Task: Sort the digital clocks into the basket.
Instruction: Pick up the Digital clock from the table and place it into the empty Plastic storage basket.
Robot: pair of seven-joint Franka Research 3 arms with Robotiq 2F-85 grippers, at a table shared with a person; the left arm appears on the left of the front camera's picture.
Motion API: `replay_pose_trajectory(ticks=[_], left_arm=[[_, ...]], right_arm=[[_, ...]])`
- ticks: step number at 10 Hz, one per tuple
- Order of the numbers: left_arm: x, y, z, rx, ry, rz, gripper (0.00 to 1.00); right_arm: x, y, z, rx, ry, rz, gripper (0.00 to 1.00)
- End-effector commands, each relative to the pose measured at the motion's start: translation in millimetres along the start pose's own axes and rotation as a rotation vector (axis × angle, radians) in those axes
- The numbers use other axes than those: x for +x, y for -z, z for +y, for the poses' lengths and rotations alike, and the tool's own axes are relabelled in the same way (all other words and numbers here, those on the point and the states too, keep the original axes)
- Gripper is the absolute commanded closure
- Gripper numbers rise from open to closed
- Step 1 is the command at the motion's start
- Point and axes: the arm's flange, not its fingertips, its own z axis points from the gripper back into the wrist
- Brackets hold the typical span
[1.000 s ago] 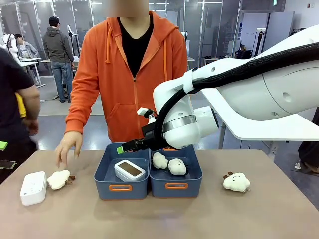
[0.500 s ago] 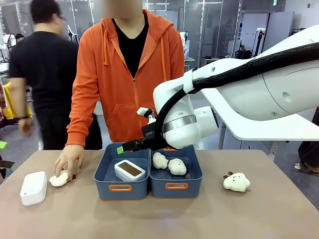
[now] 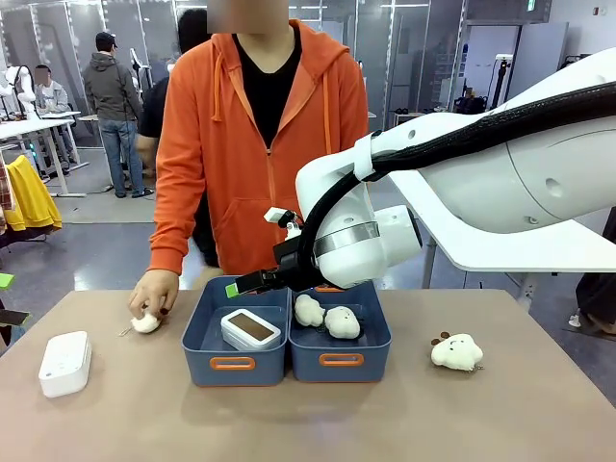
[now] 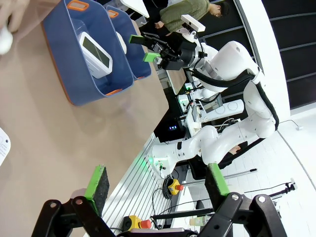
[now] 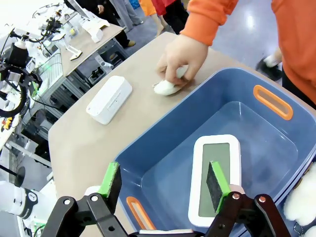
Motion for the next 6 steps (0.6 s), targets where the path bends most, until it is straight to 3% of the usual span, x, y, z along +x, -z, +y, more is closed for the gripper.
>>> replay_pose_trajectory(ticks=[1,4,6], left_arm=[[-0.9,0.1,-4.4,-0.016,-0.003,-0.007,0.00],[-0.9,0.1,-4.4,-0.016,-0.003,-0.007,0.00],[-0.9,0.1,-4.4,-0.016,-0.003,-0.007,0.00]], right_arm=[[2.0,0.8,0.4,0.000,-0.005,-0.002,0.12],[0.0,0.0,0.0,0.000,0.000,0.000,0.08],[22.7,-46.4,-7.1,0.040,0.188,0.040,0.07]])
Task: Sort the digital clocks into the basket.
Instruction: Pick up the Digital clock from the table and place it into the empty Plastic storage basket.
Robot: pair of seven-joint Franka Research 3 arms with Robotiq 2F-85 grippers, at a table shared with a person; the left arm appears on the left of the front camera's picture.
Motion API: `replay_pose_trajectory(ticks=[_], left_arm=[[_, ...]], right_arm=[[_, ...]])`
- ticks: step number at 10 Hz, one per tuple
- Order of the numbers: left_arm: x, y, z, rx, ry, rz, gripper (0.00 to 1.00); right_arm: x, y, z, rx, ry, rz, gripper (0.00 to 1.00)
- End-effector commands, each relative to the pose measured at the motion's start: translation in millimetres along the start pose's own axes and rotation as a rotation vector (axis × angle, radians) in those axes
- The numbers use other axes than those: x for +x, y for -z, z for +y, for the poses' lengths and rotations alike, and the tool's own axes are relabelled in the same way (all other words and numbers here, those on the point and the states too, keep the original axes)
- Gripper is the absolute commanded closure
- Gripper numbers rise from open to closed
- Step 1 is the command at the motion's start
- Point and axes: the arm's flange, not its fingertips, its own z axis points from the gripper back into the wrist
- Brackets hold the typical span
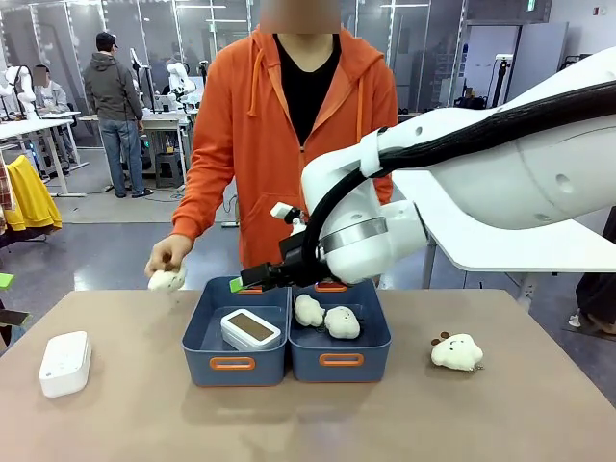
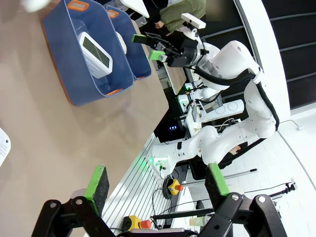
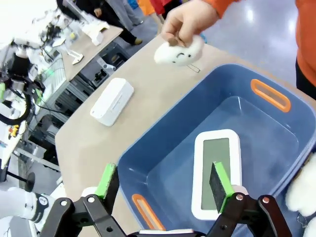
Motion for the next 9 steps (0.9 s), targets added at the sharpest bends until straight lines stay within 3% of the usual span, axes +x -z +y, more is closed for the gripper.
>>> replay_pose_trajectory(ticks=[1,3,4,6,9], left_arm=[[-0.8,0.2,-4.4,-0.017,-0.003,-0.007,0.00],[-0.8,0.2,-4.4,-0.017,-0.003,-0.007,0.00],[-0.8,0.2,-4.4,-0.017,-0.003,-0.007,0.00],[-0.8,0.2,-4.4,-0.017,-0.003,-0.007,0.00],[-0.8,0.2,-4.4,-0.017,-0.003,-0.007,0.00]], right_arm=[[28.3,-56.6,1.3,0.049,0.154,0.012,0.07],[42.9,-97.8,4.2,0.095,0.315,0.035,0.07],[47.4,-127.3,1.0,0.134,0.419,-0.008,0.07],[35.3,-189.2,-18.0,0.134,0.519,-0.031,0.07],[0.9,-266.9,-59.3,0.078,0.654,-0.146,0.07]])
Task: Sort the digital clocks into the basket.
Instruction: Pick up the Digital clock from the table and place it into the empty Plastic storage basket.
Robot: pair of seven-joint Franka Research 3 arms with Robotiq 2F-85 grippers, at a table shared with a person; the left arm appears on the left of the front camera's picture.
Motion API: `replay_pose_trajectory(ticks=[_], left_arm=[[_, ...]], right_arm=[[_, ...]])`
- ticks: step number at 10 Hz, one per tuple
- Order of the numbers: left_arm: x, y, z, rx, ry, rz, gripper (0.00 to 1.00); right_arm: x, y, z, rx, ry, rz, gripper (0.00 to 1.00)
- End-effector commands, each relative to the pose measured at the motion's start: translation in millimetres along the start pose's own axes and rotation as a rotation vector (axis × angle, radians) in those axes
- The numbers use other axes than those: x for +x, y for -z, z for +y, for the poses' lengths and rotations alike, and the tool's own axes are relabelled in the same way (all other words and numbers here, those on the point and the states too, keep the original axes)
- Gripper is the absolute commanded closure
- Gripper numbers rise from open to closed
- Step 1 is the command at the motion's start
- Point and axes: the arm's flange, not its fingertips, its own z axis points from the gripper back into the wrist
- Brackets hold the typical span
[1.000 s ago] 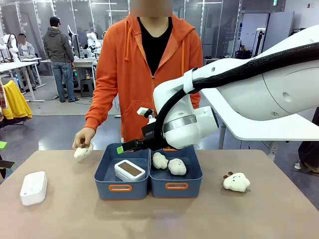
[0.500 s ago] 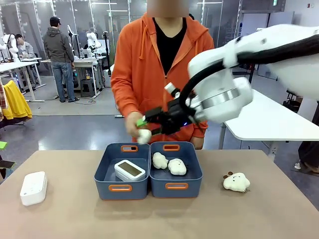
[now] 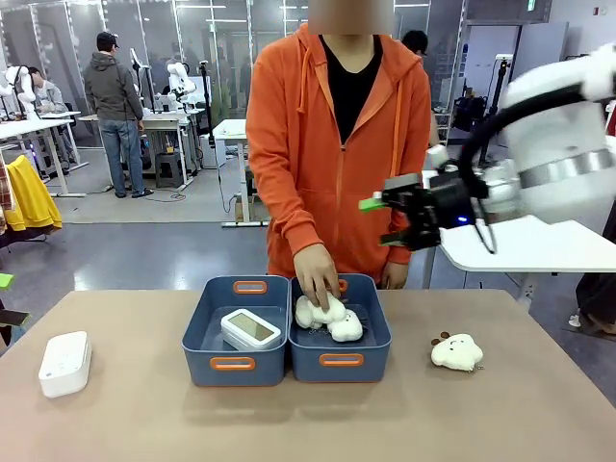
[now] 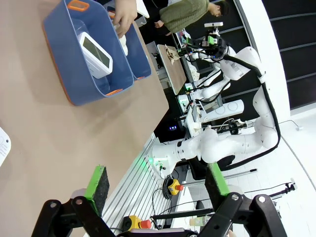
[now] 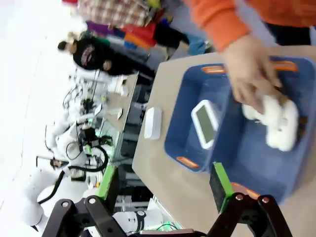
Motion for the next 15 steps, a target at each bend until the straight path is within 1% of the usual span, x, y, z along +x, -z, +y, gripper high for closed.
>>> replay_pose_trajectory(ticks=[1,2,3,5,6,7,8,9,15], left_arm=[[-0.6,0.6,-4.4,-0.017,-0.002,-0.006,0.00],[-0.6,0.6,-4.4,-0.017,-0.002,-0.006,0.00],[-0.6,0.6,-4.4,-0.017,-0.002,-0.006,0.00],[-0.6,0.6,-4.4,-0.017,-0.002,-0.006,0.00],[-0.6,0.6,-4.4,-0.017,-0.002,-0.006,0.00],[-0.6,0.6,-4.4,-0.017,-0.002,-0.006,0.00],[-0.6,0.6,-4.4,-0.017,-0.002,-0.006,0.00],[-0.6,0.6,-4.4,-0.017,-0.002,-0.006,0.00],[-0.6,0.6,-4.4,-0.017,-0.002,-0.006,0.00]], right_arm=[[-11.3,-32.3,-18.5,-0.001,0.095,-0.058,0.07],[-20.5,-60.1,-37.3,0.009,0.150,-0.088,0.07],[-22.3,-88.0,-56.6,0.017,0.191,-0.110,0.07],[-21.5,-135.0,-89.9,-0.023,0.209,-0.124,0.07],[-24.9,-144.5,-96.9,-0.011,0.209,-0.133,0.07],[-26.4,-140.6,-98.0,-0.014,0.200,-0.114,0.07],[-21.9,-124.8,-96.3,-0.003,0.175,-0.111,0.07],[-27.0,-150.3,-103.0,-0.020,0.214,-0.149,0.07],[-27.0,-150.3,-103.0,-0.020,0.214,-0.149,0.07]])
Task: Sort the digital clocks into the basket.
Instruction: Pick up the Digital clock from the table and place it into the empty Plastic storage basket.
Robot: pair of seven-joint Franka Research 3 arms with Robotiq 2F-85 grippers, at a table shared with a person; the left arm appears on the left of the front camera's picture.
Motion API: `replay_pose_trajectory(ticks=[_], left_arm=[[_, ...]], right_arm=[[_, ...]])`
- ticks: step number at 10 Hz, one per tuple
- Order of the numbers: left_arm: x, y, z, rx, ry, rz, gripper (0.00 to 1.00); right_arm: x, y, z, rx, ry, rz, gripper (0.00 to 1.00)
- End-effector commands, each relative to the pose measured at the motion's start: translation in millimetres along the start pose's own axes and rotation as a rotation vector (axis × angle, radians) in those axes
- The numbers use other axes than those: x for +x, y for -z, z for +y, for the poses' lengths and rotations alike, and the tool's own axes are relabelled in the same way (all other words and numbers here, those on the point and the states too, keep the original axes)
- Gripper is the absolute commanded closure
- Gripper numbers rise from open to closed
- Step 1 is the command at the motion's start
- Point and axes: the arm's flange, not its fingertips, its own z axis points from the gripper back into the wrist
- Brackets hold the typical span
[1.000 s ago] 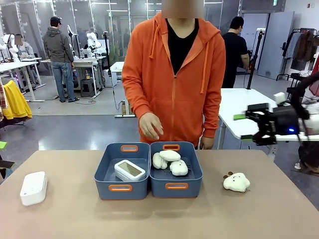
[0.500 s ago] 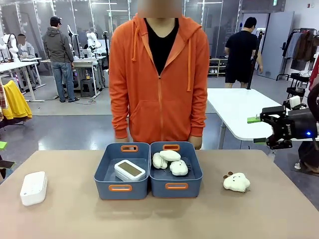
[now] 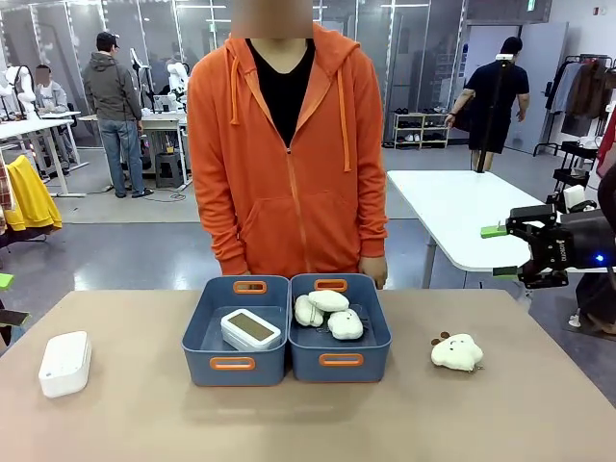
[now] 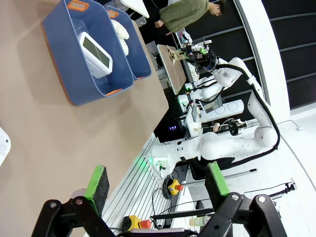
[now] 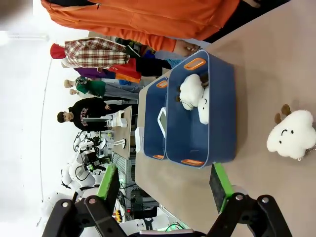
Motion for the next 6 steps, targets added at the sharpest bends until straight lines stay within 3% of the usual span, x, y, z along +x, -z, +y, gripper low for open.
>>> replay_pose_trajectory(ticks=[1,6], left_arm=[[-0.4,0.7,-4.4,-0.016,-0.002,-0.006,0.00],[-0.4,0.7,-4.4,-0.016,-0.002,-0.006,0.00]], right_arm=[[-0.4,-0.5,0.3,0.000,0.002,-0.004,0.07],[-0.4,-0.5,0.3,0.000,0.002,-0.004,0.07]])
